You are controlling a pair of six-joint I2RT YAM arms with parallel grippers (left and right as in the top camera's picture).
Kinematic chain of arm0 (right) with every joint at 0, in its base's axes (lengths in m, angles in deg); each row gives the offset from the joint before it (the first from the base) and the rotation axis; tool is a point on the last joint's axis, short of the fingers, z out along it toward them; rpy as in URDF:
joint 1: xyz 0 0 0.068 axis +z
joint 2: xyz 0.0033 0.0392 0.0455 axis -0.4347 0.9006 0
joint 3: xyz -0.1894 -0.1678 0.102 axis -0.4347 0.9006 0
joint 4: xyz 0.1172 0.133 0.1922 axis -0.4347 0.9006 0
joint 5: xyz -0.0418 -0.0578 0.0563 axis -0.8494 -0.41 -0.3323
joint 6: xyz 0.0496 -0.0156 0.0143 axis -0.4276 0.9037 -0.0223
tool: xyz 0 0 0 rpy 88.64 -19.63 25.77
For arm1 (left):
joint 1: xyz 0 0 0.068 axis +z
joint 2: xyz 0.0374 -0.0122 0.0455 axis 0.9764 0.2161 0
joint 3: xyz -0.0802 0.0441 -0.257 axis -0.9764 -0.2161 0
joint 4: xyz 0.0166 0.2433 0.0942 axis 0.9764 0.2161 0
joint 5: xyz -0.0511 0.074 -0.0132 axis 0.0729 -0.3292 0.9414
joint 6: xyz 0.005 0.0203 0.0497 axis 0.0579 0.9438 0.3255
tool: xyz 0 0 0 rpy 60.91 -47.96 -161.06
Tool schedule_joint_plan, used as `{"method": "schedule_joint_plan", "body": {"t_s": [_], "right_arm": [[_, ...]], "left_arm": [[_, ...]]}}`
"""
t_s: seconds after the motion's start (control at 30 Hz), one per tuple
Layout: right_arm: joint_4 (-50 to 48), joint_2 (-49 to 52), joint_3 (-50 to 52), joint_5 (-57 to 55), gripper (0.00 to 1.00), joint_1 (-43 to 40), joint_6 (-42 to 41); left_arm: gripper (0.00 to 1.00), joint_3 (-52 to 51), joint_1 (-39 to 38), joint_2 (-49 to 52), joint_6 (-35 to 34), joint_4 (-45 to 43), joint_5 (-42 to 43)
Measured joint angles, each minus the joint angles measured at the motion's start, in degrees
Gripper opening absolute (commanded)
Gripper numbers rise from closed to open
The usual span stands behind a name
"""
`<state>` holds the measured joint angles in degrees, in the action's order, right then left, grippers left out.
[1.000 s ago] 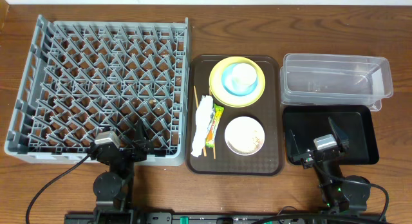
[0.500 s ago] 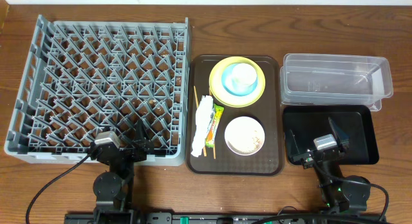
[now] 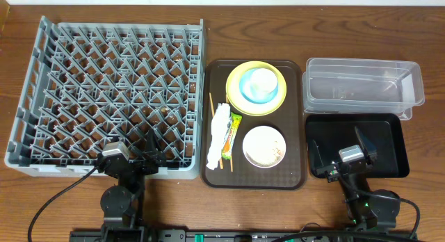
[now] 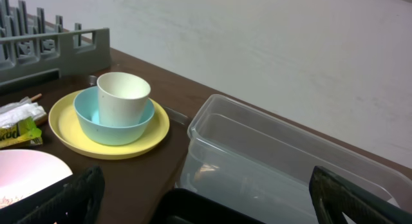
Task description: Sort waste into correct bins and load items into the dishwasher
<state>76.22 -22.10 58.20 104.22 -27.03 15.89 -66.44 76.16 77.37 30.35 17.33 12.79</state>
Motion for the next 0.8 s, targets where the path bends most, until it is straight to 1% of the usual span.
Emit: {"method": "schedule_joint_plan", "body": {"t_s": [0.4, 0.5, 0.57, 0.63, 0.73, 0.8], "right_arm": [[0.0, 0.0, 0.0, 0.0, 0.99, 0.0, 0.0], [0.0, 0.0, 0.0, 0.0, 0.99, 0.0, 0.0], [0.0, 0.0, 0.0, 0.0, 0.99, 0.0, 0.0], [0.0, 0.0, 0.0, 0.0, 0.99, 0.0, 0.0], [0.0, 0.0, 0.0, 0.0, 0.99, 0.0, 0.0], [0.0, 0.0, 0.0, 0.0, 0.99, 0.0, 0.0]], "left_arm": [[0.99, 0.1, 0.0, 0.0, 0.0, -1.1, -0.1], [0.99, 2.2, 0.0, 0.3, -0.1, 0.6, 1.1], [0.99, 6.5, 0.0, 1.5, -0.4, 2.9, 1.8], [0.99, 13.2, 0.0, 4.2, -0.7, 6.1, 2.8], [0.99, 25.6, 0.0, 11.2, -1.0, 11.2, 5.5], [0.99, 34.7, 0.0, 17.2, -1.3, 16.5, 8.0]]}}
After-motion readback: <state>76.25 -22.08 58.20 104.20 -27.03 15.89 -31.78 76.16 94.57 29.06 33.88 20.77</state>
